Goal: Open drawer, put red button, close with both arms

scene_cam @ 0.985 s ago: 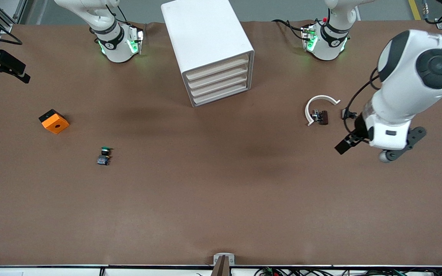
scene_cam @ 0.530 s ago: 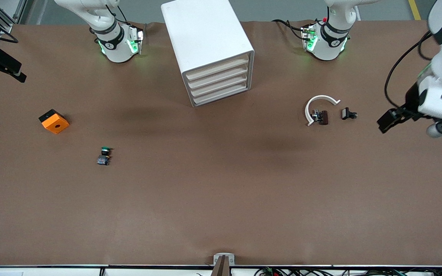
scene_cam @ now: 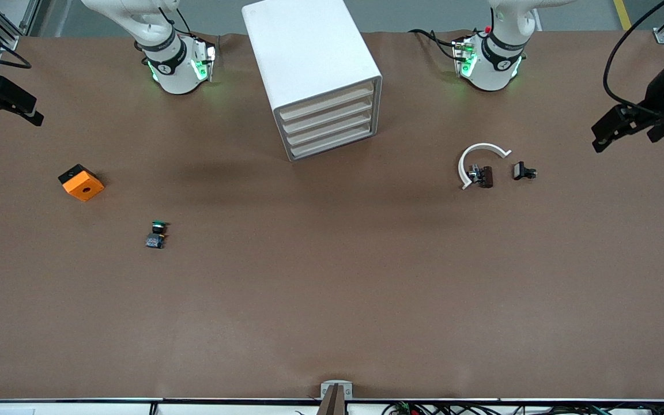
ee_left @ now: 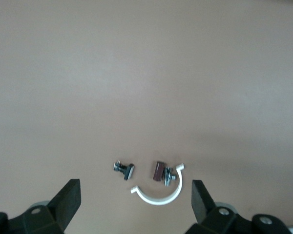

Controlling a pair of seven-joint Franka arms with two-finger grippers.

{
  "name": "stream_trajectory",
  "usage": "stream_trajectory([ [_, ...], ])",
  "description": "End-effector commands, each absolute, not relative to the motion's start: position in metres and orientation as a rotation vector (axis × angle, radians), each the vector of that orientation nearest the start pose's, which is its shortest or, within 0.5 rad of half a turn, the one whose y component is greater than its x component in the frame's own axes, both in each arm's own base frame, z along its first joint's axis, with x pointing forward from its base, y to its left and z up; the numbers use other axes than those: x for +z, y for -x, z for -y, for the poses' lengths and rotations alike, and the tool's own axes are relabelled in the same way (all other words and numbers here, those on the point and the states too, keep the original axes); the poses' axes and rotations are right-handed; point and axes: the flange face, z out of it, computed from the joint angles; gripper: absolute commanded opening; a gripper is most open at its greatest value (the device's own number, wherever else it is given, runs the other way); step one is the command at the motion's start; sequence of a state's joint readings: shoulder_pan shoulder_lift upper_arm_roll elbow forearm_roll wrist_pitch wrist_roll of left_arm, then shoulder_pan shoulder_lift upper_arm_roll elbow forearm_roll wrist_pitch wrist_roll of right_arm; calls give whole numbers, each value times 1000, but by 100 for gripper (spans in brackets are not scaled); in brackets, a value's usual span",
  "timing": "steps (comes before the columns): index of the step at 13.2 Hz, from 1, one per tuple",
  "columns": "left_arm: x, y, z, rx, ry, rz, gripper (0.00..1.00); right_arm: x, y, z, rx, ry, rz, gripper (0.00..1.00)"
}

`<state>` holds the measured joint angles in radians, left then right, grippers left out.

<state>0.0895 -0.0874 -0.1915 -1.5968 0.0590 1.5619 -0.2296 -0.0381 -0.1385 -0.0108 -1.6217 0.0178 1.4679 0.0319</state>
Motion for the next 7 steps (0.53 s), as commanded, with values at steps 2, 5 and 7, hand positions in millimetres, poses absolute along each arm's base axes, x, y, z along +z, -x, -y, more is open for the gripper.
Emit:
stream_trajectory([
  [2,665,-497,47,-68,3093,26,100,668,-501,23,29,3128,-125,100],
  [5,665,-487,46,-65,3090,-2,100,668,-501,23,29,3128,-125,100],
  [7,662,-489,46,-58,3090,3,100,668,-501,23,29,3128,-123,100],
])
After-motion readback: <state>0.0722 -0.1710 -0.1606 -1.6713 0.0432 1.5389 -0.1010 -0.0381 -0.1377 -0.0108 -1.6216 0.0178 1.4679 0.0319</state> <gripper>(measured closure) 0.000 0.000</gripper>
